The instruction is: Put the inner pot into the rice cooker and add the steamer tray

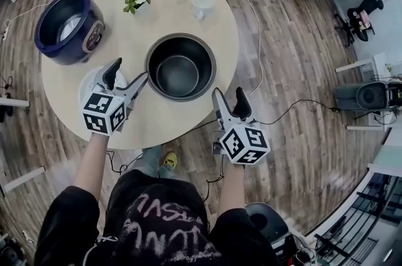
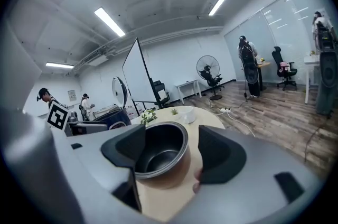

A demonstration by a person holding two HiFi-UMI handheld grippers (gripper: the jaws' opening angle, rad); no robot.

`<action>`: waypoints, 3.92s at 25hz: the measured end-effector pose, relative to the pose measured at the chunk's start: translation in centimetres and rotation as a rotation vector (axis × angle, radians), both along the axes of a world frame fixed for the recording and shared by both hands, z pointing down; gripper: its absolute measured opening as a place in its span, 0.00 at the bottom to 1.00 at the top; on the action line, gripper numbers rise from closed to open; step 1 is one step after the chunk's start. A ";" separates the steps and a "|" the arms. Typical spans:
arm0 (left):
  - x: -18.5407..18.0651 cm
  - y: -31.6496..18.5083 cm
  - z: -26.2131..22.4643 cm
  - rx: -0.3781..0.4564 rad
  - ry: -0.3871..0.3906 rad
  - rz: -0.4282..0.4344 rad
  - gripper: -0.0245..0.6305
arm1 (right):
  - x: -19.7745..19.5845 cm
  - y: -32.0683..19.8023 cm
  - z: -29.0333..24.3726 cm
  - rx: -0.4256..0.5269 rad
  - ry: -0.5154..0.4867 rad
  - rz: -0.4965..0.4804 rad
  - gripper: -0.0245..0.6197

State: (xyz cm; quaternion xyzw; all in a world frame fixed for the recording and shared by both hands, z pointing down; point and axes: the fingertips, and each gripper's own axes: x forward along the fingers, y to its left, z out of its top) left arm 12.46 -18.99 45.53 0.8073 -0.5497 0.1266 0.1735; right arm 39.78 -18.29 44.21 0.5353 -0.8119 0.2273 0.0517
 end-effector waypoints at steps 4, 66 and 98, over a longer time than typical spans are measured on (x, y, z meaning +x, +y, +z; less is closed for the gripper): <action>0.3 -1.9 2.2 -0.094 0.002 0.020 0.61 | -0.9 -1.5 2.2 -0.094 0.010 -0.017 0.53; 2.6 -3.5 7.5 -0.309 0.194 -0.038 0.16 | -3.3 -3.2 9.1 -0.357 0.025 0.026 0.17; -0.1 10.3 -4.1 -0.011 0.158 -0.270 0.15 | -6.1 5.7 -0.5 -0.125 -0.060 -0.164 0.16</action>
